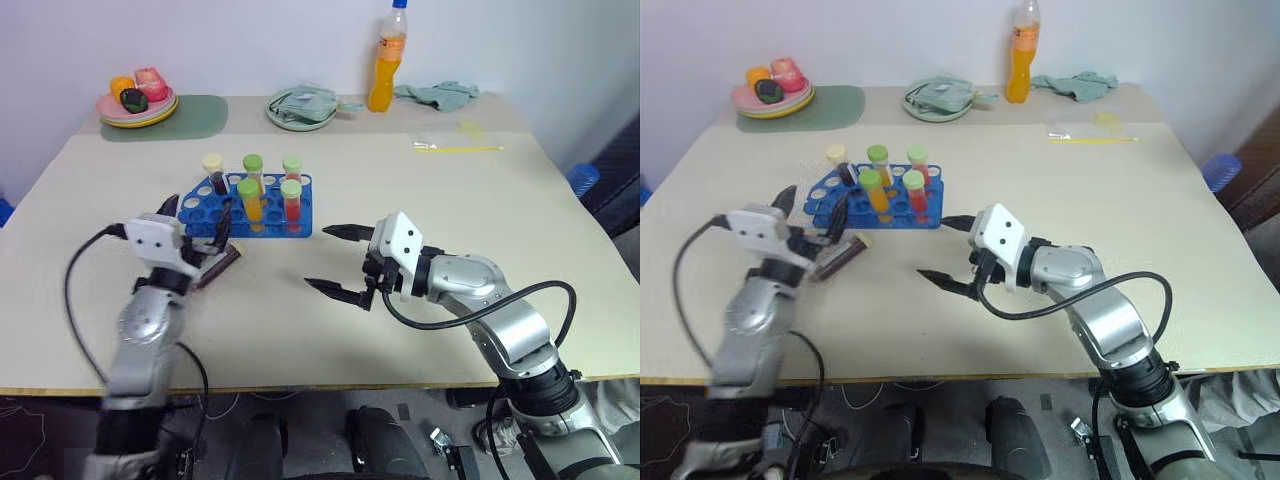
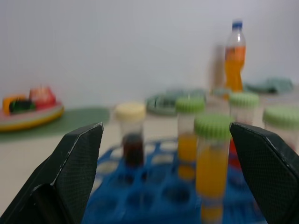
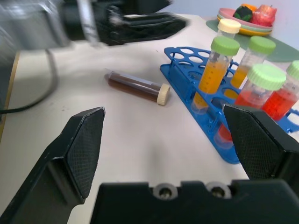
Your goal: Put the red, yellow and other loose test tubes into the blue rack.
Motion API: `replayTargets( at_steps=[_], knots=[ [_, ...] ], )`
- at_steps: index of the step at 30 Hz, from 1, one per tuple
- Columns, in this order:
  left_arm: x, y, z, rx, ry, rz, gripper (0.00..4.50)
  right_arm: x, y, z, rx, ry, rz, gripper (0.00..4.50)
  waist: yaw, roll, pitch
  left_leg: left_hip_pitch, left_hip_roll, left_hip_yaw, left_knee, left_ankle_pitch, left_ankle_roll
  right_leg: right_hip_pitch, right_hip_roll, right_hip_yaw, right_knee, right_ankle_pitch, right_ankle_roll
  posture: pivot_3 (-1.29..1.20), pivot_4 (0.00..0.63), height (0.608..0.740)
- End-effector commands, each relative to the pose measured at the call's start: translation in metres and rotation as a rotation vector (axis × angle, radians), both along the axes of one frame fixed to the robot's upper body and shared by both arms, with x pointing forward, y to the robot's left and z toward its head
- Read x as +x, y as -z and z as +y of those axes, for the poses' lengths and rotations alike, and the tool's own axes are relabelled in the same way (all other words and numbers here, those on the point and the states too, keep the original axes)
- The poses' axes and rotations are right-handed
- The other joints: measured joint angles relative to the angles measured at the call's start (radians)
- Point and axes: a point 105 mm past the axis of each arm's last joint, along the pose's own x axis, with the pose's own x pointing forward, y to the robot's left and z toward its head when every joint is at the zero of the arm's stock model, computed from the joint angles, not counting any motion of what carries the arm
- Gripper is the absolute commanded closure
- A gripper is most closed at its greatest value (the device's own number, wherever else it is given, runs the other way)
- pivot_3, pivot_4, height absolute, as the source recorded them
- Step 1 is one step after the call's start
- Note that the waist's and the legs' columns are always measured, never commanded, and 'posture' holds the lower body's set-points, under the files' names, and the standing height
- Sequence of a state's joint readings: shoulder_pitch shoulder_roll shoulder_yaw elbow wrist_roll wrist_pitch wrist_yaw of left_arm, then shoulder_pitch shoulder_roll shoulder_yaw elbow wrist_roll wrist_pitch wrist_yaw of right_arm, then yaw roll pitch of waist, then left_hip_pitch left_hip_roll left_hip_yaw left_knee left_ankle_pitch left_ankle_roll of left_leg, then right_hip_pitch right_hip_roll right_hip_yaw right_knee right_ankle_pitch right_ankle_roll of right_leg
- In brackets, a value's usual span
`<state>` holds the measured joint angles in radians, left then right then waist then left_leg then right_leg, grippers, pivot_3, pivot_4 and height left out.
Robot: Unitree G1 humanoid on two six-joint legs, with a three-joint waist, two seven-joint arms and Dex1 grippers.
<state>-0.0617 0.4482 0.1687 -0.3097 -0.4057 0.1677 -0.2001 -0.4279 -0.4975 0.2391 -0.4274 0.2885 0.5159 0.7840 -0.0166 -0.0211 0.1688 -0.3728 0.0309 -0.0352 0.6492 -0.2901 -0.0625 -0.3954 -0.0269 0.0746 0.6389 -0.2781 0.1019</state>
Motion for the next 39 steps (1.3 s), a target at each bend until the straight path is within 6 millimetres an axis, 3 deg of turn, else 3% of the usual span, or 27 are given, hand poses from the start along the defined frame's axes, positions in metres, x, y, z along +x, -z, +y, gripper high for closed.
replayTargets(
  at_steps=[1, 5, 7, 13, 17, 23, 32, 39],
  knots=[
    [-0.009, -0.015, 0.009, 0.067, 0.023, 0.163, 0.05, 0.002, -0.022, -0.005, 0.008, -0.021, -0.078, 0.0, 0.0, 0.0, 0.001, 0.0, 0.0, 0.0, 0.0, 0.0, 0.001, 0.0, 0.0, 0.0, 0.0, 0.0, 0.0, 0.0, 0.15, 0.74],
    [-0.005, -0.008, 0.018, 0.118, 0.013, 0.465, 0.05, -0.002, -0.021, -0.007, -0.035, -0.081, -0.064, 0.0, 0.002, 0.0, 0.001, 0.0, 0.0, 0.0, 0.001, 0.001, 0.002, 0.0, 0.0, 0.0, 0.0, -0.001, -0.002, 0.0, 0.15, 0.74],
    [-0.007, 0.006, 0.013, 0.31, 0.06, 0.658, 0.05, -0.001, -0.021, -0.008, -0.04, -0.09, -0.062, 0.0, -0.003, -0.002, 0.001, -0.001, 0.0, 0.0, 0.0, 0.001, 0.002, -0.001, 0.001, 0.0, 0.0, 0.0, 0.0, 0.0, 0.15, 0.74],
    [-0.001, 0.024, -0.001, 0.34, 0.18, 0.987, 0.05, 0.0, -0.016, -0.004, -0.038, -0.099, -0.057, 0.0, -0.005, 0.0, 0.002, -0.001, -0.001, 0.0, -0.002, 0.001, 0.002, -0.003, 0.002, 0.0, 0.0, 0.0, 0.0, 0.0, 0.15, 0.74],
    [0.012, 0.027, -0.004, 0.4, 0.185, 1.056, 0.05, -0.002, -0.014, -0.001, -0.026, -0.1, -0.057, 0.0, -0.006, 0.0, 0.002, -0.001, -0.001, 0.001, -0.002, 0.001, 0.002, -0.004, 0.002, 0.001, 0.0, 0.0, 0.0, 0.0, 0.15, 0.74],
    [0.036, 0.035, 0.012, 0.458, 0.116, 1.1, 0.05, -0.006, -0.009, 0.001, -0.019, -0.08, -0.051, 0.0, -0.004, 0.0, 0.002, -0.002, -0.001, 0.001, -0.002, 0.001, 0.002, -0.004, 0.002, 0.001, 0.001, 0.0, -0.001, 0.0, 0.15, 0.74],
    [0.056, 0.042, 0.002, 0.448, 0.19, 1.157, 0.05, -0.011, -0.004, 0.007, -0.014, -0.084, -0.046, 0.0, 0.004, 0.0, 0.002, -0.002, -0.002, 0.001, 0.0, 0.001, 0.002, -0.004, 0.002, 0.001, 0.001, 0.0, -0.001, 0.0, 0.15, 0.74],
    [0.054, 0.043, 0.007, 0.501, 0.213, 1.173, 3.32, -0.01, -0.004, 0.009, -0.017, -0.088, -0.048, 0.0, -0.001, 0.0, 0.002, -0.002, -0.001, 0.001, 0.0, 0.001, 0.002, -0.004, 0.002, 0.001, 0.003, -0.001, 0.0, 0.0, 0.15, 0.74]
  ],
)
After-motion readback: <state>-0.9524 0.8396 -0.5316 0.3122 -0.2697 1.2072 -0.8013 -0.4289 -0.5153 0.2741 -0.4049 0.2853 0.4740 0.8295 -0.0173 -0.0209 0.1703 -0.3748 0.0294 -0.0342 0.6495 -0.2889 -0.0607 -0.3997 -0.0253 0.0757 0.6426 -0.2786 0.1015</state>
